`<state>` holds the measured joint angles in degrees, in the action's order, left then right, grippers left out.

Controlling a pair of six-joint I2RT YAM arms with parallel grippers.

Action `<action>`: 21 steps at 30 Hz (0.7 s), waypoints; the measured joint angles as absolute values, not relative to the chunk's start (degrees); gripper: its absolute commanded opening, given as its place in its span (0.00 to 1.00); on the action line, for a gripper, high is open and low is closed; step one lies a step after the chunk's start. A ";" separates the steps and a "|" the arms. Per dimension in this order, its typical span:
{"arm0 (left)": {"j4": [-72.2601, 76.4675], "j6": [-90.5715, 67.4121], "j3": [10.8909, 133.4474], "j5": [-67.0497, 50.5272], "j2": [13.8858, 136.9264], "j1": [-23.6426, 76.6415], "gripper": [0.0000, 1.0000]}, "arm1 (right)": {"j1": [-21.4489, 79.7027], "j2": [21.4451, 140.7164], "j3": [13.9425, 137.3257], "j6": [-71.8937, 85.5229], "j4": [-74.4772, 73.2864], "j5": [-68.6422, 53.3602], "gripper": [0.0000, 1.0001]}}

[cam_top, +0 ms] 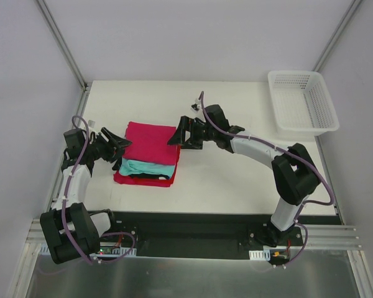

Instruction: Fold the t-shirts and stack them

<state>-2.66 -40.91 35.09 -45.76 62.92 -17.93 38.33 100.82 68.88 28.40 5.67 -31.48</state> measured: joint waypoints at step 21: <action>-6.81 -39.35 35.11 -45.36 62.89 -17.93 0.42 | 40.38 100.92 62.65 32.03 11.40 -30.52 0.88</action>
<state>-6.81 -39.35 35.11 -45.36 62.89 -17.93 40.38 100.92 62.65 32.03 11.40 -30.52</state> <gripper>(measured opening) 0.442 0.986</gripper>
